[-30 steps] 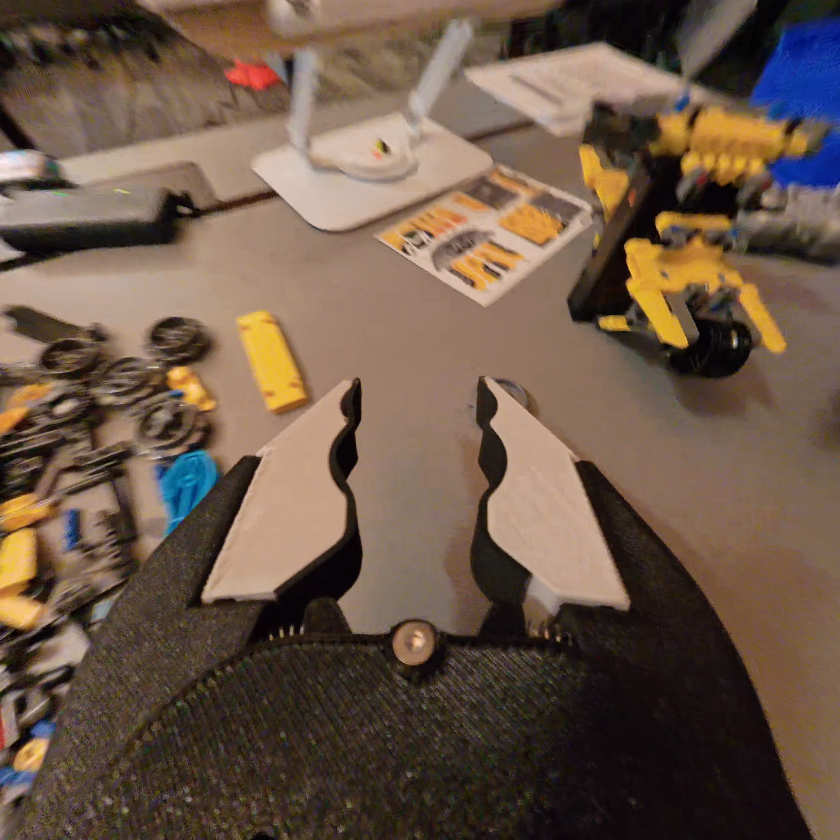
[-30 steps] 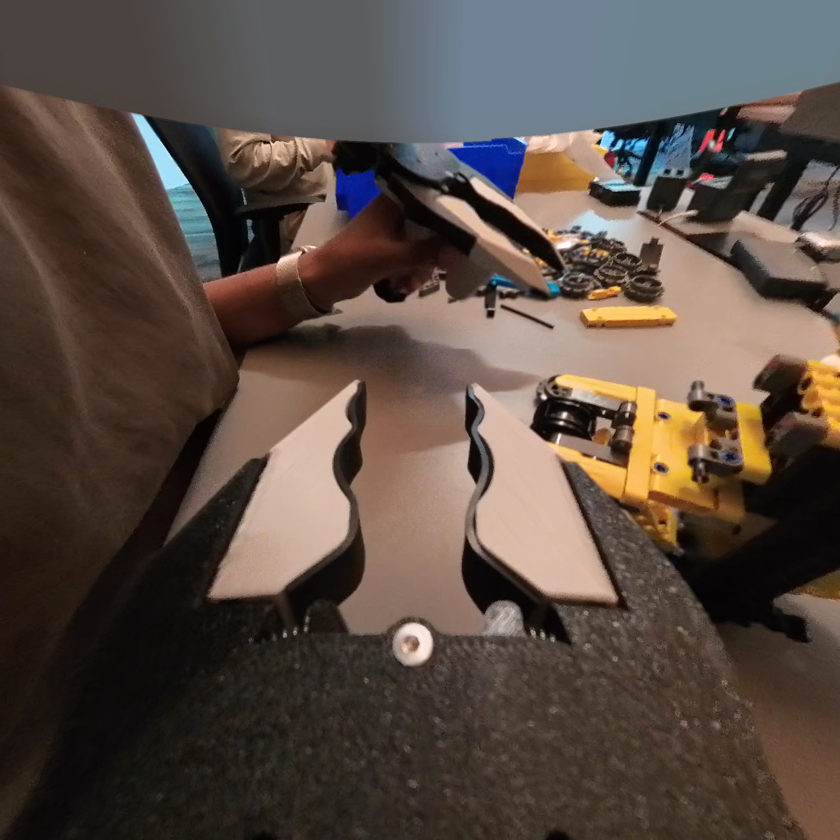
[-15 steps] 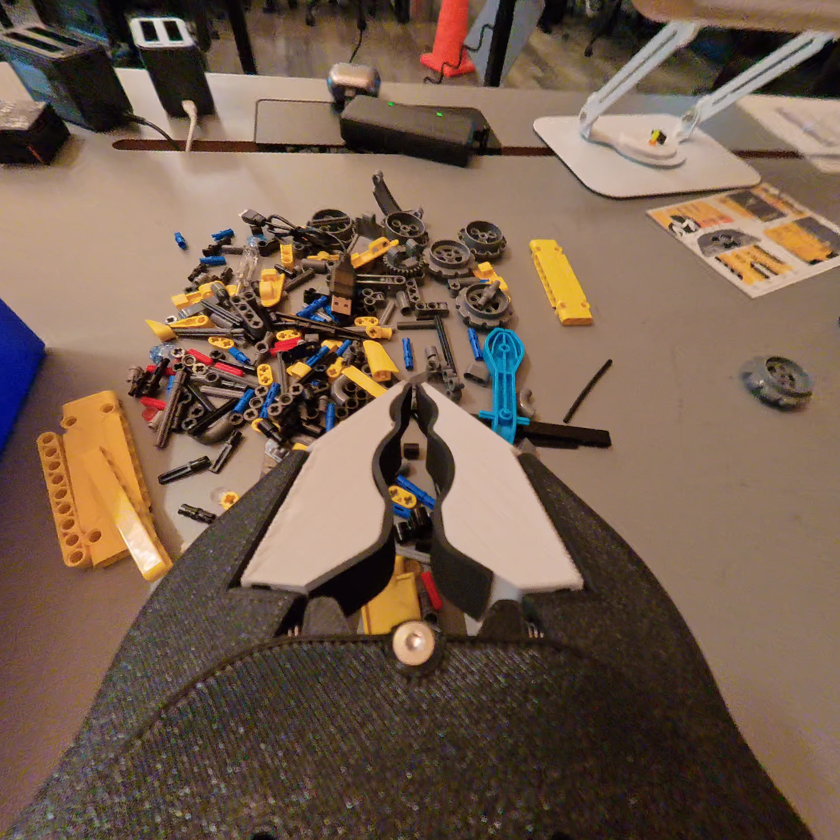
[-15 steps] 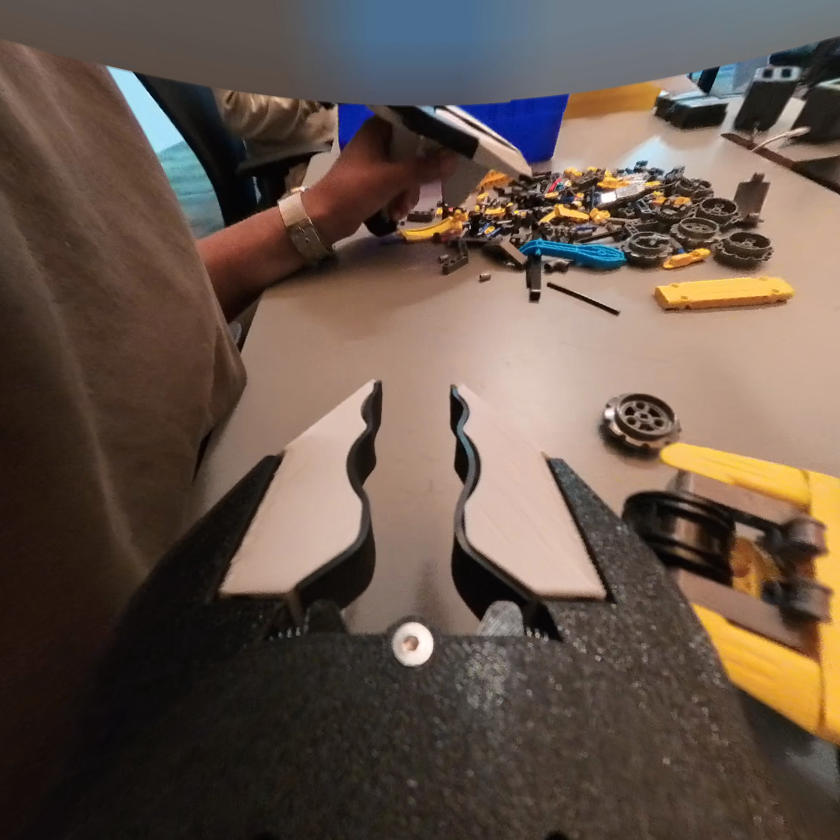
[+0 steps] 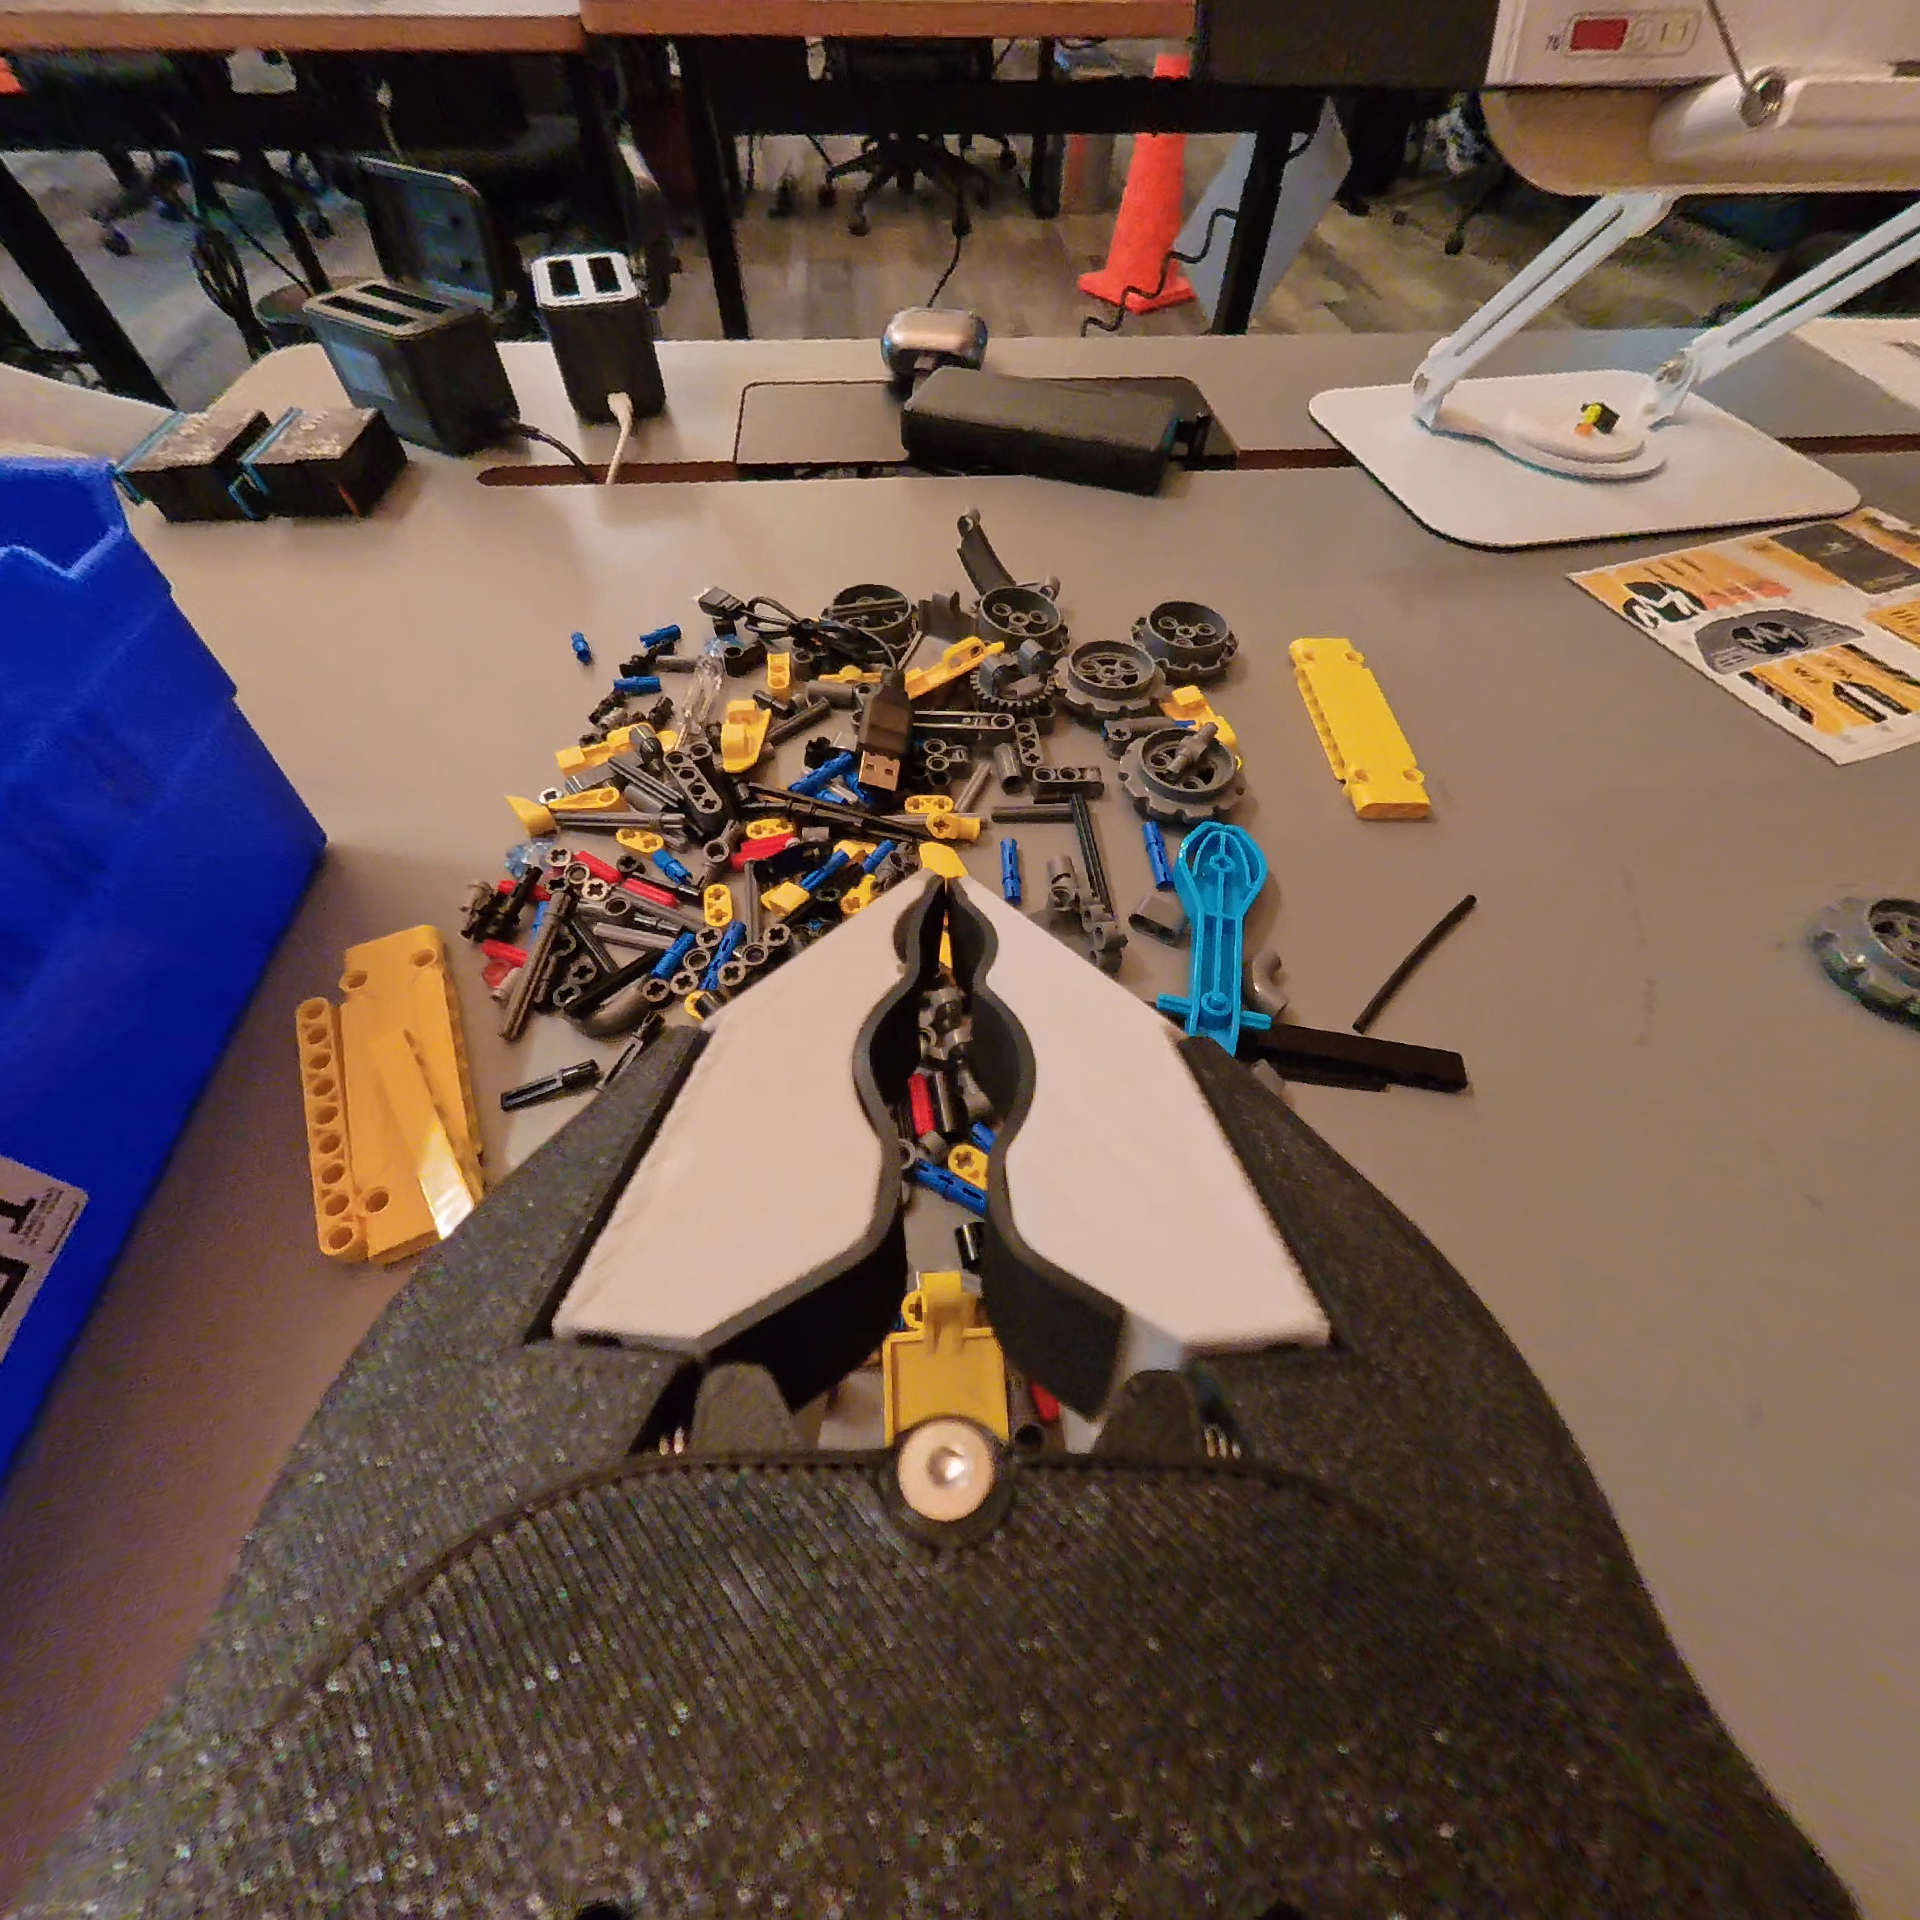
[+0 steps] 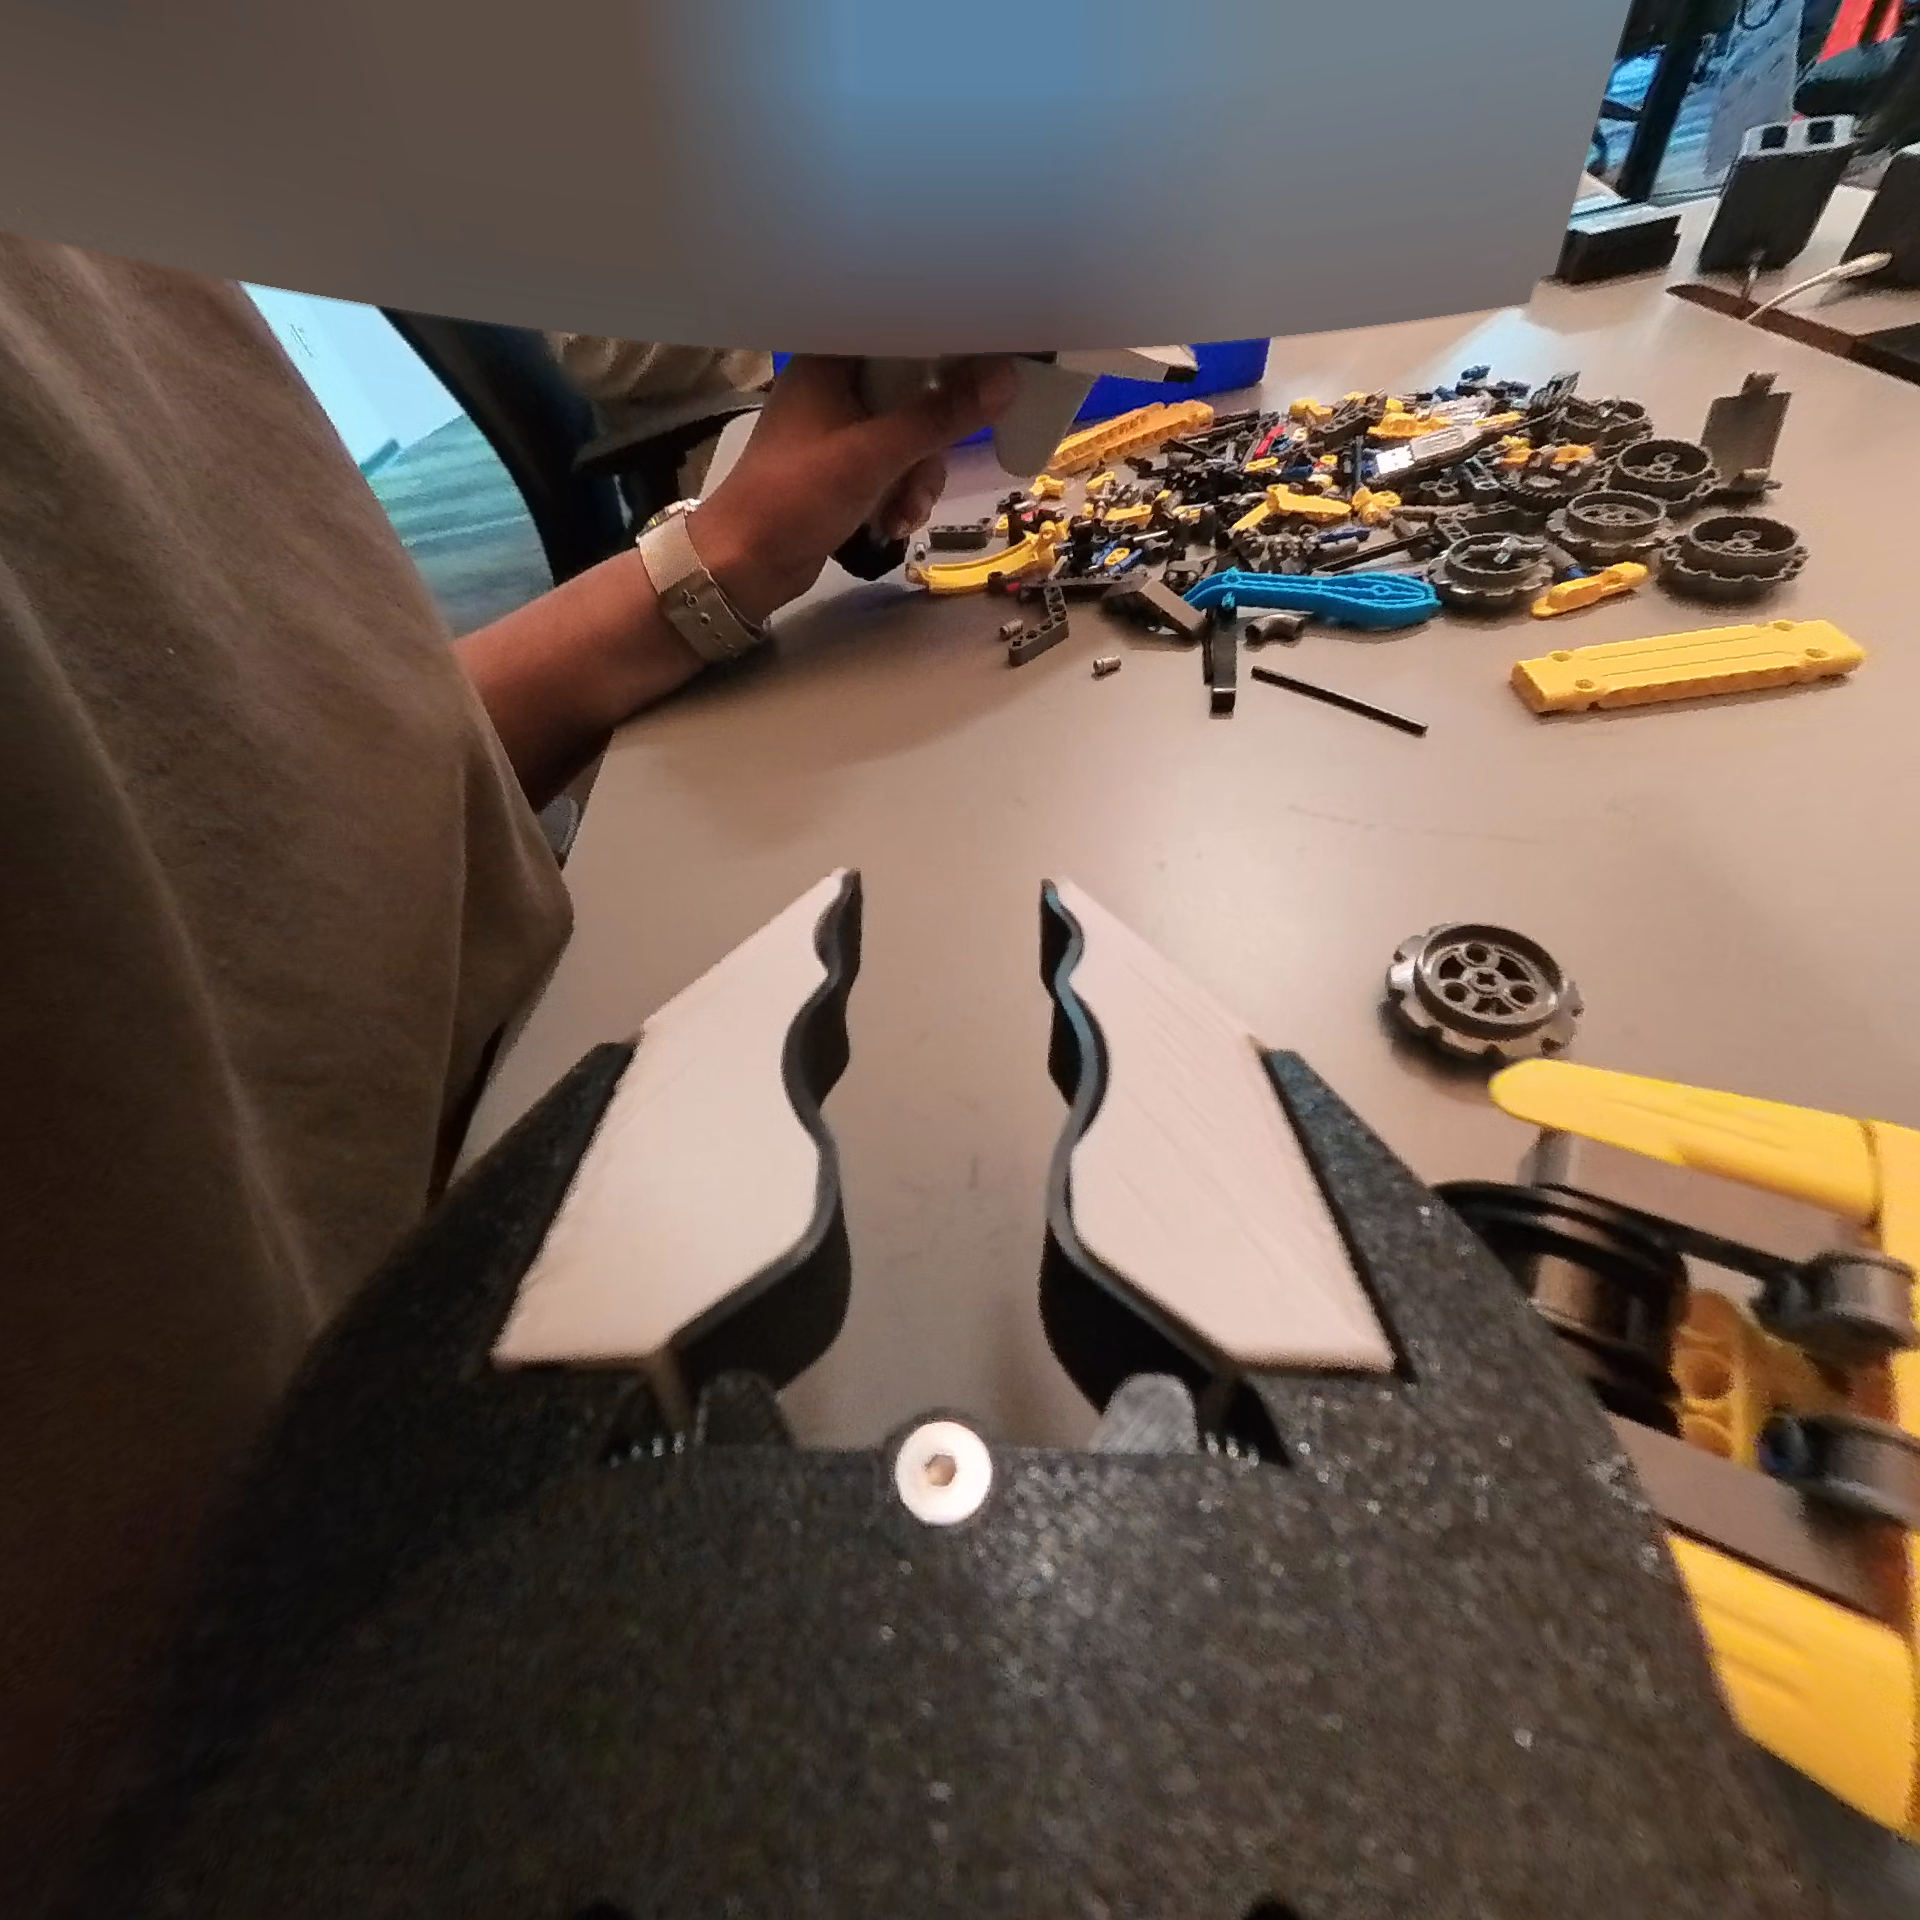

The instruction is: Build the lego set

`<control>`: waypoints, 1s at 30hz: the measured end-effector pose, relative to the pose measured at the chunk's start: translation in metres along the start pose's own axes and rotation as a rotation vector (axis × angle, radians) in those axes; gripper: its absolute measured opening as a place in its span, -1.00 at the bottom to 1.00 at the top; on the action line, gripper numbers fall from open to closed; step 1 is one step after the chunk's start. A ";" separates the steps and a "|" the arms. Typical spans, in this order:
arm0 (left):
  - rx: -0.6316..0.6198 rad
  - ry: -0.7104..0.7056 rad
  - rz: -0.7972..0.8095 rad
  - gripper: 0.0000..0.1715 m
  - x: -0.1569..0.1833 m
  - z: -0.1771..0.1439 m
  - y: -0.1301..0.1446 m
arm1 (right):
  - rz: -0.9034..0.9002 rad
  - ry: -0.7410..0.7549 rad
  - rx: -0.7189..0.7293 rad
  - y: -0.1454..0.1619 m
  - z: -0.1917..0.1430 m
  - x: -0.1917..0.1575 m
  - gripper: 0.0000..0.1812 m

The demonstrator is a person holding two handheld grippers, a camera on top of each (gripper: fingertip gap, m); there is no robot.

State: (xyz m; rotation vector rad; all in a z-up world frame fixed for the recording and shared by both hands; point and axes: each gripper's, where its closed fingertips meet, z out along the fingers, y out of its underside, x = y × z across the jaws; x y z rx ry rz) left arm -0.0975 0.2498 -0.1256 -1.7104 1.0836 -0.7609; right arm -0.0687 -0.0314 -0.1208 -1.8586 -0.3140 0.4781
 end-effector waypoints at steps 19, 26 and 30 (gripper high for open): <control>0.060 -0.170 0.017 -0.98 -0.056 -0.020 -0.006 | -0.112 0.053 -0.089 0.014 0.003 -0.005 -0.58; 0.003 -0.126 -0.041 -0.82 -0.073 -0.020 0.009 | -0.098 0.066 -0.083 0.014 -0.002 -0.002 -0.57; -0.064 -0.101 -0.029 -0.83 -0.066 -0.013 0.020 | -0.098 0.068 -0.104 0.017 0.000 -0.001 -0.57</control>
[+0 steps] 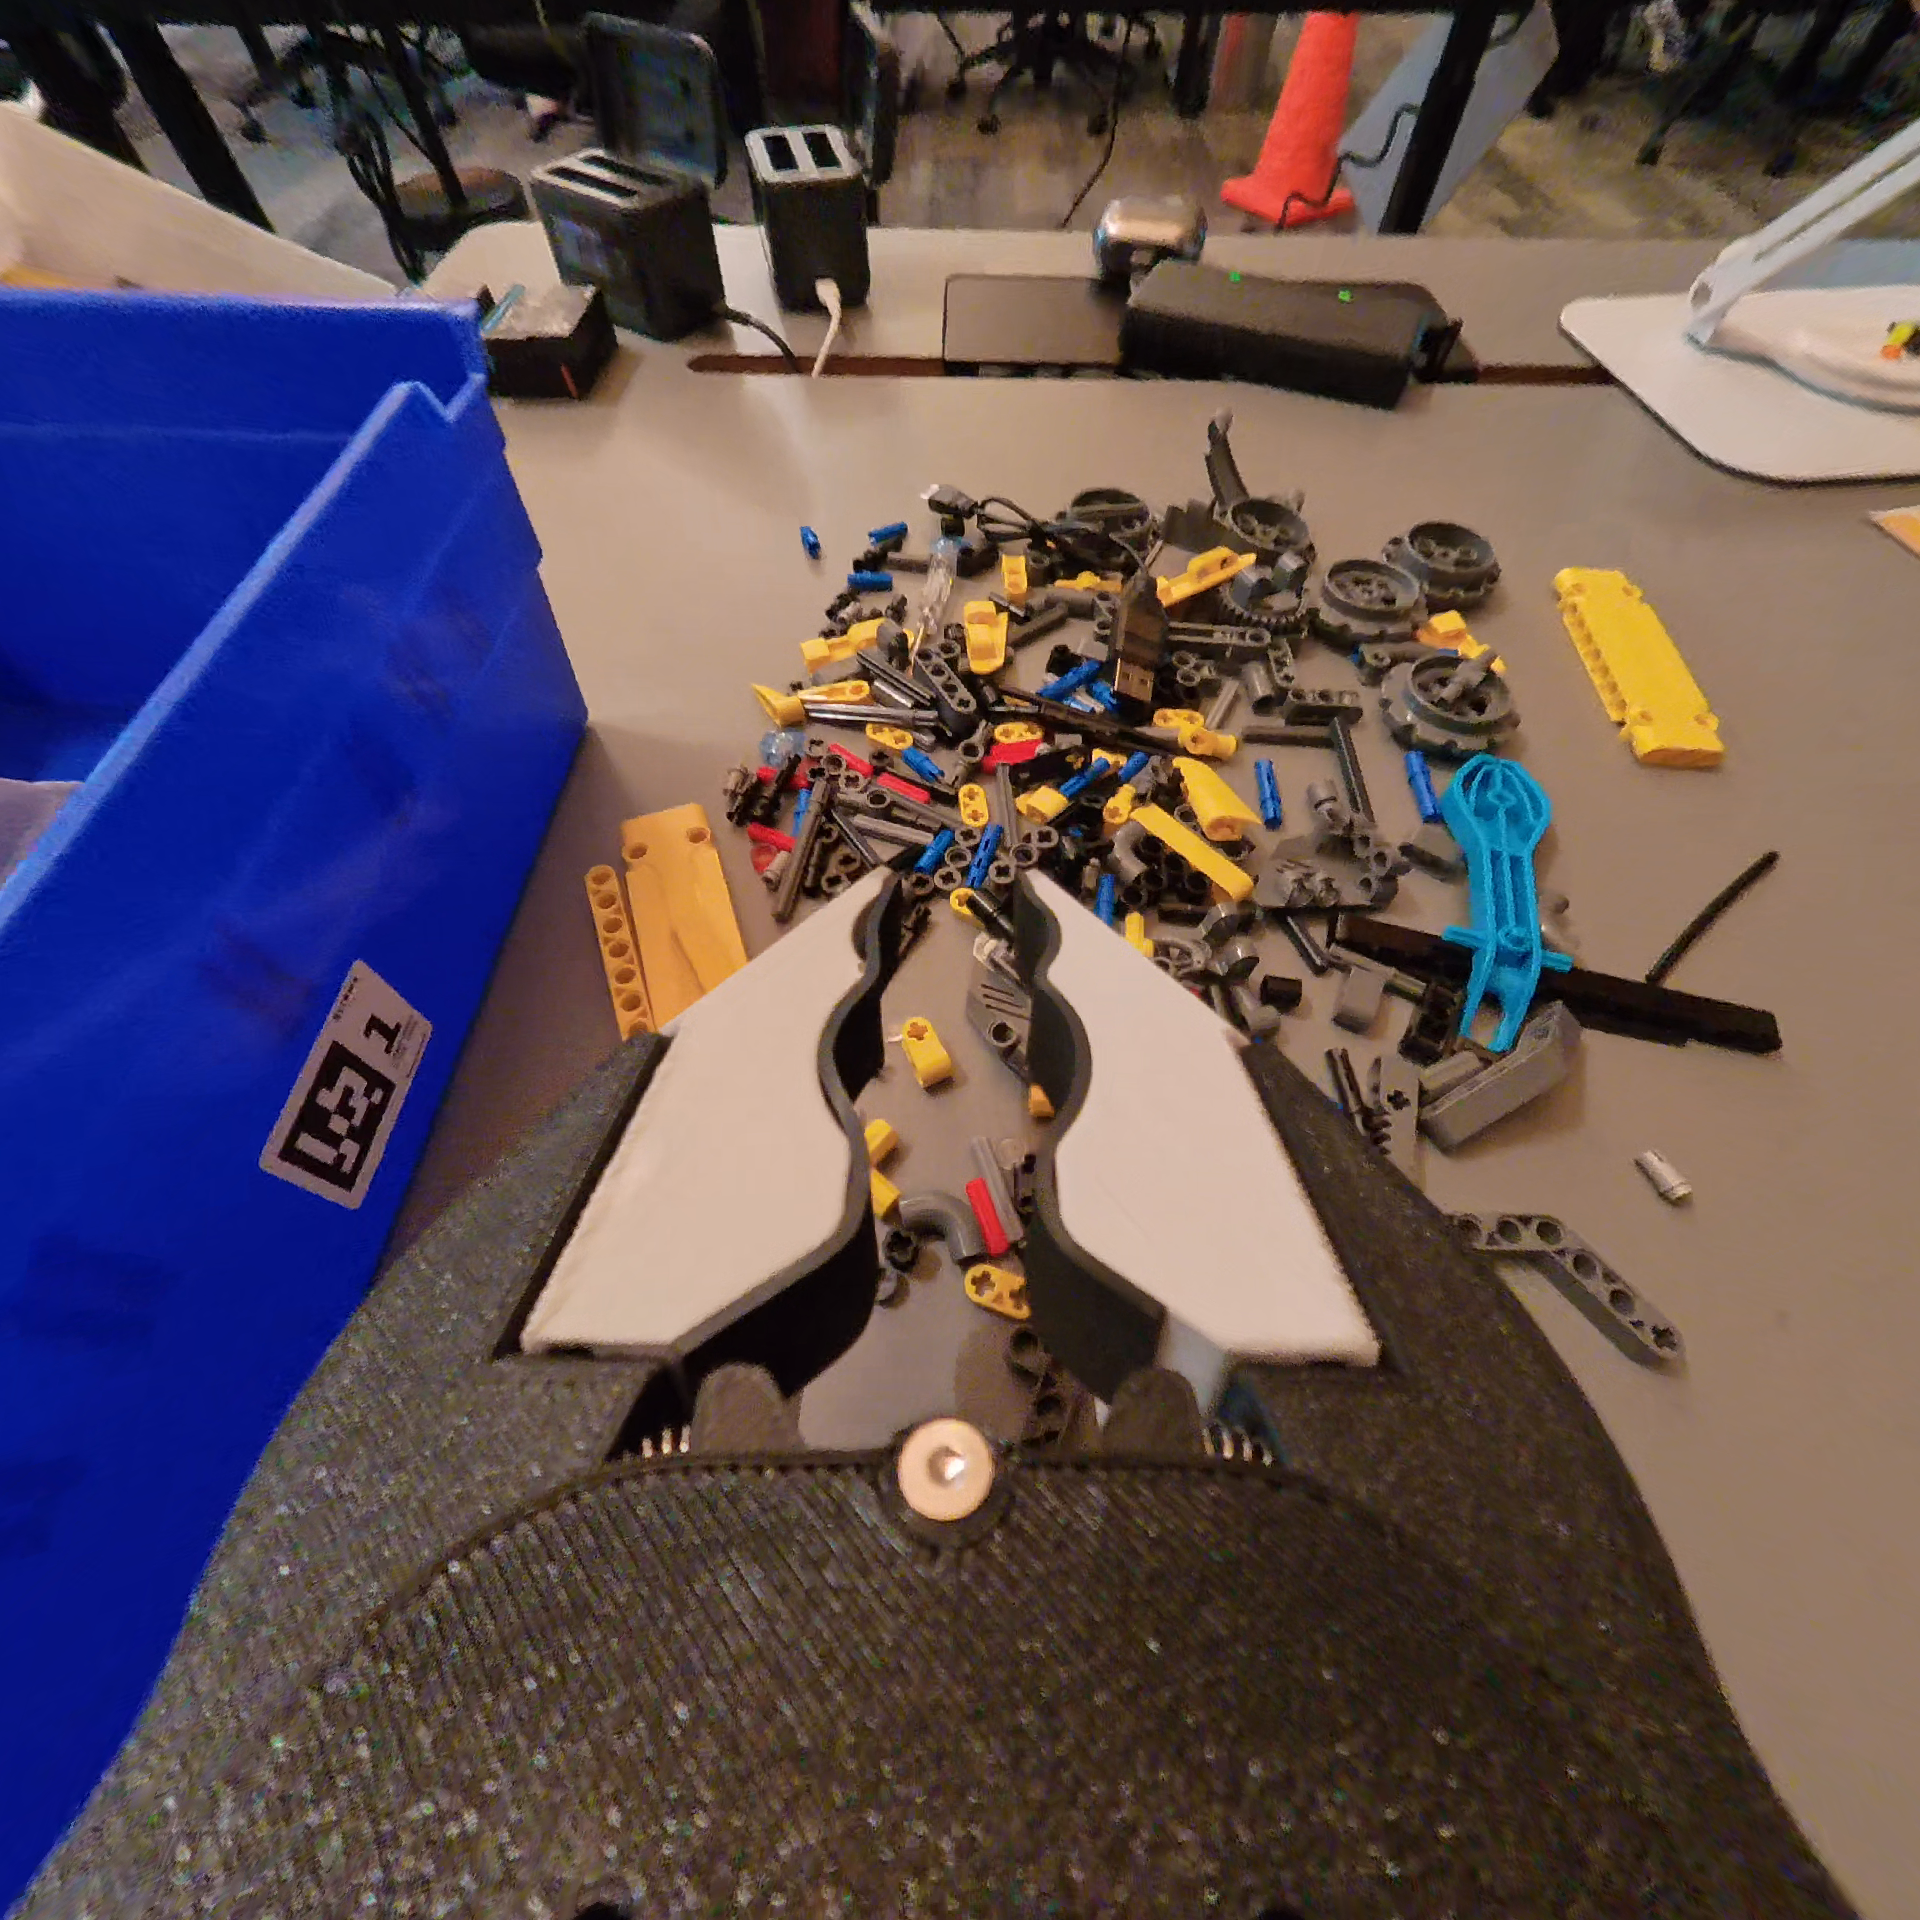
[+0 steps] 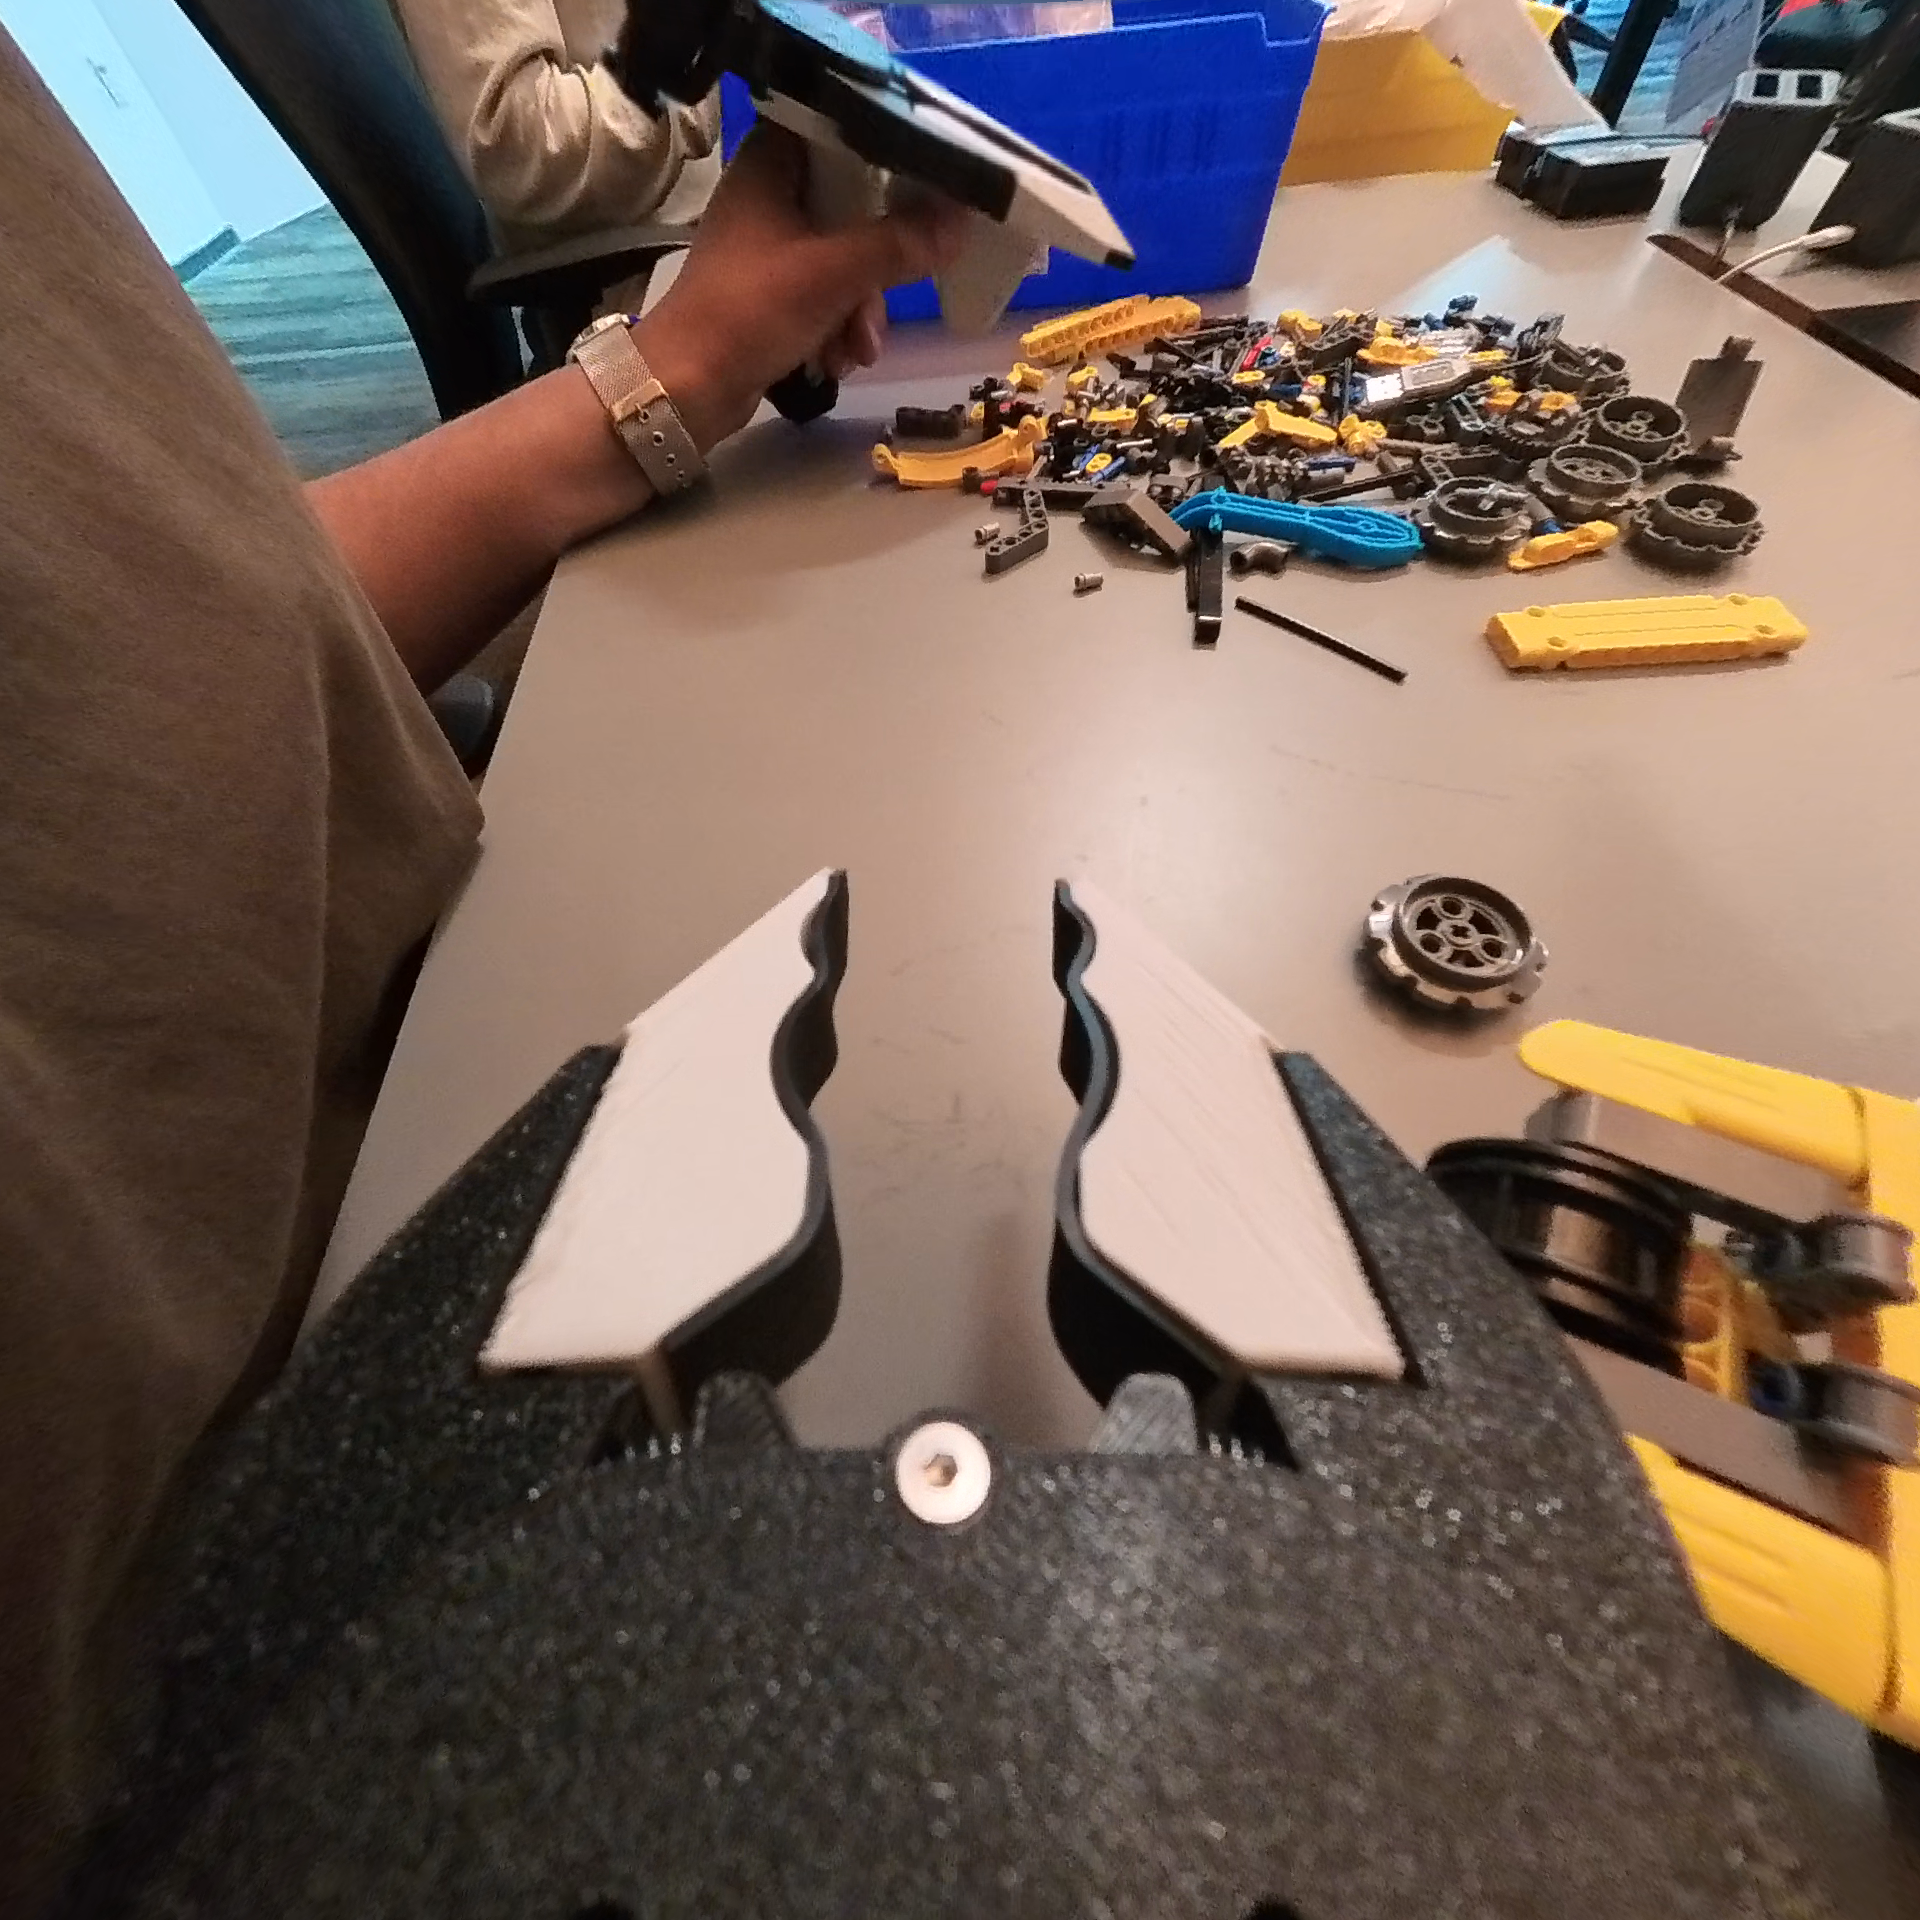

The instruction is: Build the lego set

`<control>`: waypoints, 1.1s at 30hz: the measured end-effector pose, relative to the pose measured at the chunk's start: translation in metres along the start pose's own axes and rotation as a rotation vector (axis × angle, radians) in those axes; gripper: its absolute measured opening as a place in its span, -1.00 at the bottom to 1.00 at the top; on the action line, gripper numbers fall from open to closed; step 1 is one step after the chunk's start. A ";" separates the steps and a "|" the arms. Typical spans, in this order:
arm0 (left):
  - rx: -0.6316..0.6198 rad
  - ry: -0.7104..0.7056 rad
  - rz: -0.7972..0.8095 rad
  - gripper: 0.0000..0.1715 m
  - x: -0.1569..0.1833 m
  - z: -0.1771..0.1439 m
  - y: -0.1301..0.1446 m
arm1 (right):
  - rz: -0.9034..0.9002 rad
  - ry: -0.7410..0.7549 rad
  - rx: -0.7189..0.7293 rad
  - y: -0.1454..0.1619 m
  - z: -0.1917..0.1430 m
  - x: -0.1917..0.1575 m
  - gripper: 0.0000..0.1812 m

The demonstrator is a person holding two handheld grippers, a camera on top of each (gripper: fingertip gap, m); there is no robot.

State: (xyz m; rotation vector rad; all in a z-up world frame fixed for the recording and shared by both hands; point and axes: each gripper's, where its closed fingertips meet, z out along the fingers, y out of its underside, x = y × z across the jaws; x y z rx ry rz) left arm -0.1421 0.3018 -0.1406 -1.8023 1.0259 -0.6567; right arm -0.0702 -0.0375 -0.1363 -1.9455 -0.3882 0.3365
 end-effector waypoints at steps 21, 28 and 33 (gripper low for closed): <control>-0.128 -0.003 0.012 -0.87 0.005 0.012 0.019 | 0.029 -0.009 -0.015 0.002 0.002 0.002 -0.56; -0.141 -0.014 0.009 -0.88 0.004 0.013 0.021 | 0.038 -0.013 -0.018 0.002 0.002 0.003 -0.55; -0.158 -0.015 0.015 -0.83 0.004 0.015 0.023 | 0.046 -0.016 -0.017 0.002 0.002 0.004 -0.55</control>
